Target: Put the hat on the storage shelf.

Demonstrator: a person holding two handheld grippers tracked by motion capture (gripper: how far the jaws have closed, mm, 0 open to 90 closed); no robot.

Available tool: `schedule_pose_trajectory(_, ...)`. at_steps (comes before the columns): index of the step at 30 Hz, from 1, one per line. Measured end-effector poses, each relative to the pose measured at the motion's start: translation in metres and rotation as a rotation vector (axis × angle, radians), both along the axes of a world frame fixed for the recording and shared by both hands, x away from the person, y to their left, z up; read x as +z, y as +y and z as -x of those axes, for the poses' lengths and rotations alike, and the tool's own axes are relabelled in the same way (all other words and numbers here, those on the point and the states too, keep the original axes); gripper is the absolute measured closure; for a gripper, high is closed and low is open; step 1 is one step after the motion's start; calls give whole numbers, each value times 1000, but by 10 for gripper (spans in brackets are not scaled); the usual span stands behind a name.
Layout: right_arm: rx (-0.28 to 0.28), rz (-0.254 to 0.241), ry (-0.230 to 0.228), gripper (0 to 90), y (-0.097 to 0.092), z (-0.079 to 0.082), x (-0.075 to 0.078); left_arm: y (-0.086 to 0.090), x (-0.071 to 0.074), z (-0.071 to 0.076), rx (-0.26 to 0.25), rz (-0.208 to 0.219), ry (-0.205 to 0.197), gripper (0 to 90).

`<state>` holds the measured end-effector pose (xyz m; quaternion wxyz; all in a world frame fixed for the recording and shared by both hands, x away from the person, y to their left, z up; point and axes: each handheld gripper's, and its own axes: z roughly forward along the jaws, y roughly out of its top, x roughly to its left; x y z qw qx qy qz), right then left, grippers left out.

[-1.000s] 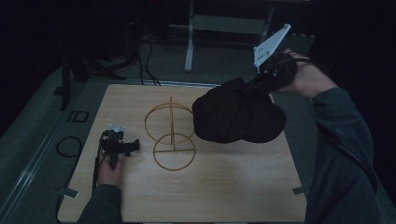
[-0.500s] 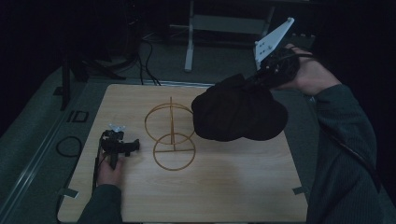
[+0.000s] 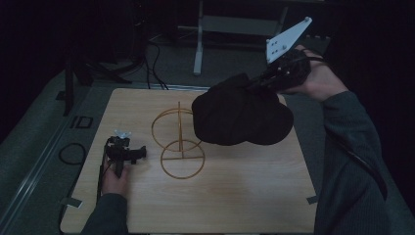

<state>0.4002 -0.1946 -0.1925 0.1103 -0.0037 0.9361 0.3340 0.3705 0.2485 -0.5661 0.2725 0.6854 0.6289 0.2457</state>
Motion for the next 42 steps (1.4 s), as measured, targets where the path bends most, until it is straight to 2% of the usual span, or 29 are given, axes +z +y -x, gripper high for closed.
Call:
schedule_pose_trajectory(6, 13, -79, -9, 839, 1, -1, -4, 0, 0, 0, 1, 1, -1, 23)
schedule_pose_trajectory(7, 22, -87, 2, 839, 3, 0, -5, 0, 0, 0, 1, 1, -1, 23)
schedule_pose_trajectory(16, 42, -145, -29, 840, 17, 0, -12, 0, 0, 0, 3, 2, -2, 23)
schedule_pose_trajectory(25, 34, -261, -43, 841, 15, -1, -22, 0, 0, 0, 0, -1, 0, 23)
schedule_pose_trajectory(30, 30, -314, -52, 840, 13, -1, -22, 0, 0, 0, 0, 1, 0, 23)
schedule_pose_trajectory(39, 36, -346, -56, 840, 19, -2, -22, 0, 0, 0, -1, 0, 1, 23)
schedule_pose_trajectory(42, 45, -375, -64, 841, 21, -1, -21, 0, 0, 0, -2, -3, 0, 22)
